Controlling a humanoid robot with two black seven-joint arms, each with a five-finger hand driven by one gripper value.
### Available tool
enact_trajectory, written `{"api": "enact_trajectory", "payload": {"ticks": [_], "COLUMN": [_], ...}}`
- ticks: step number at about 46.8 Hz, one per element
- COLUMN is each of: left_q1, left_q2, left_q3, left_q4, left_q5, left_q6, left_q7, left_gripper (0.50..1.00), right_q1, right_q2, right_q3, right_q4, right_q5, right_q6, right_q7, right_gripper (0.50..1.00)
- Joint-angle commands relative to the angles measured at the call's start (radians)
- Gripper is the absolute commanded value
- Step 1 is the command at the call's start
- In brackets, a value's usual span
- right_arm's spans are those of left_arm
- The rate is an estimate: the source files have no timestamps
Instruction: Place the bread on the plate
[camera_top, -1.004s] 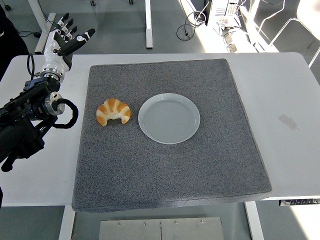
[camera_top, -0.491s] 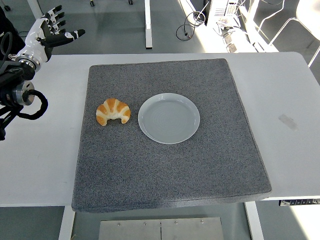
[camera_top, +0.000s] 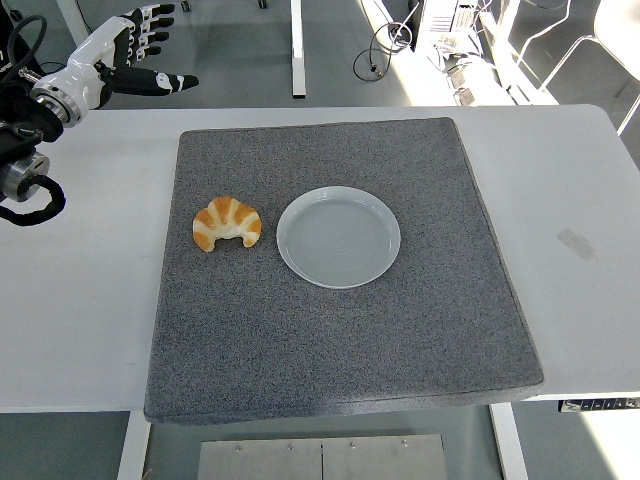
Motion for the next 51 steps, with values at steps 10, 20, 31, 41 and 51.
{"api": "enact_trajectory", "payload": {"ticks": [10,20,31,41,51], "left_q1": [0.0,0.003,-0.011,-0.021,-0.017], "left_q2": [0.023,0.023,0.086,0.103,0.098], "left_q3": [0.001,0.006,0.061,0.119,0.155], "left_q4": [-0.099,-0.164,-0.288,-0.332,-0.332], "left_q5": [0.26,0.427,0.519,0.558,0.587], "left_q6": [0.018,0.057,0.061,0.06,0.06], "left_q7": [0.083,0.209,0.275,0.303,0.309], "left_gripper": [0.918,0.907,0.896,0.896,0.895], "right_q1": [0.0,0.0,0.0,0.0,0.0], "right_q2": [0.0,0.0,0.0,0.0,0.0], "right_q3": [0.0,0.0,0.0,0.0,0.0], "right_q4": [0.0,0.0,0.0,0.0,0.0], "right_q5": [0.0,0.0,0.0,0.0,0.0], "right_q6": [0.0,0.0,0.0,0.0,0.0], "right_q7": [0.0,0.0,0.0,0.0,0.0], "right_gripper": [1.0,1.0,1.0,1.0,1.0]}}
